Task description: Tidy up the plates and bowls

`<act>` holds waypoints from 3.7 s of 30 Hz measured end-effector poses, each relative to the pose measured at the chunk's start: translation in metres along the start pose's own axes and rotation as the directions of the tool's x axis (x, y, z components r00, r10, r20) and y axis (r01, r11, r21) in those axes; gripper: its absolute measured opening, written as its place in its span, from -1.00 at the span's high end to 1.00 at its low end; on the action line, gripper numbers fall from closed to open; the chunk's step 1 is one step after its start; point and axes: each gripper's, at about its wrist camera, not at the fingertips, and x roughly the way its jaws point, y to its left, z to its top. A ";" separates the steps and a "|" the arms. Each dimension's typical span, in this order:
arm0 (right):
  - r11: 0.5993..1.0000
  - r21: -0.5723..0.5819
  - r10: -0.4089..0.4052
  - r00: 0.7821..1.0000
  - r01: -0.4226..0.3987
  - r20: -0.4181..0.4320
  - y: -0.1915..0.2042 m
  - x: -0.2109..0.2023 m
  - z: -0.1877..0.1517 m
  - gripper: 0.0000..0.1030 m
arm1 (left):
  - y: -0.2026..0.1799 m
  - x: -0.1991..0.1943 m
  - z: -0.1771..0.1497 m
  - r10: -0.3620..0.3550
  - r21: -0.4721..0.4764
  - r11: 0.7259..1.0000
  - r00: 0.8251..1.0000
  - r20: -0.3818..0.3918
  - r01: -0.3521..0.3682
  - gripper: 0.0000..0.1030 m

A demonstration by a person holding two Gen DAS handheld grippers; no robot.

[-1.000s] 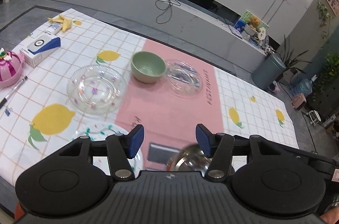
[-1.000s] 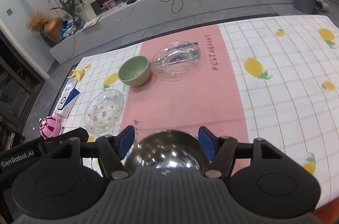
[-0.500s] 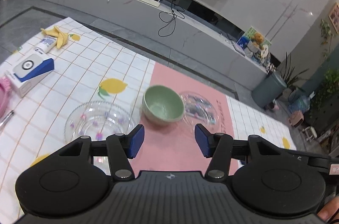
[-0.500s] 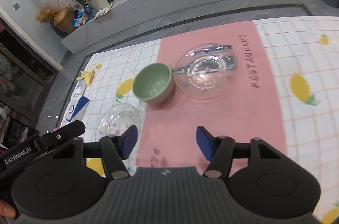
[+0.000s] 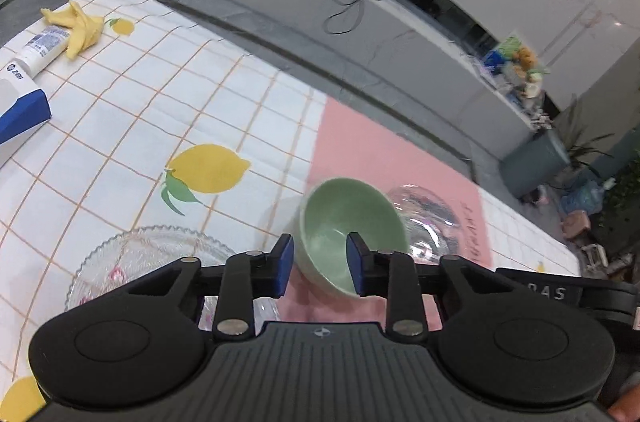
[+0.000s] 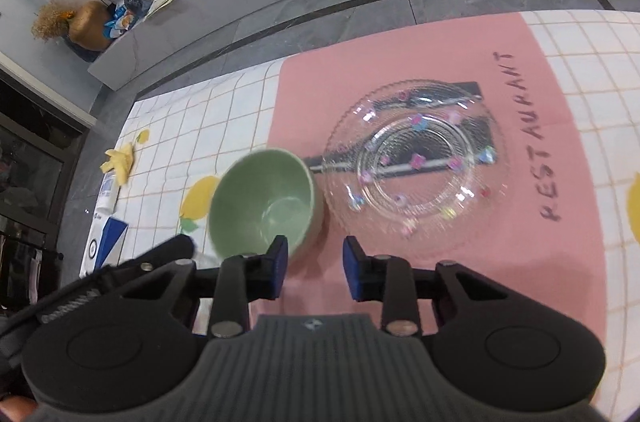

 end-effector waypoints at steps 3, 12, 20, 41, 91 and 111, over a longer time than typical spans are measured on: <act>1.000 -0.001 0.000 1.000 0.000 -0.005 0.006 0.015 0.008 0.47 | -0.001 0.012 0.005 0.006 -0.001 1.000 1.000 -0.013 -0.006 0.39; 0.995 -0.050 -0.082 0.996 0.081 -0.021 0.016 0.040 0.014 0.72 | -0.004 0.036 0.008 0.061 0.012 0.998 0.996 -0.059 -0.061 0.69; 0.993 -0.049 -0.104 0.994 0.103 -0.027 0.016 0.043 0.014 0.86 | -0.009 0.039 0.006 0.107 0.029 0.994 0.992 -0.074 -0.105 0.81; 0.998 -0.038 -0.051 0.998 0.050 -0.021 0.034 -0.097 -0.052 0.87 | -0.067 -0.106 -0.038 0.136 0.034 0.990 0.991 -0.011 -0.135 0.81; 0.995 -0.061 -0.087 0.990 0.081 -0.110 -0.072 -0.157 -0.178 0.92 | -0.112 -0.103 -0.183 0.183 0.258 0.958 0.957 -0.227 -0.122 0.80; 0.995 -0.069 -0.077 0.994 0.071 -0.082 -0.068 -0.167 -0.176 0.85 | -0.121 -0.117 -0.177 0.186 0.361 0.926 0.967 -0.177 -0.112 0.69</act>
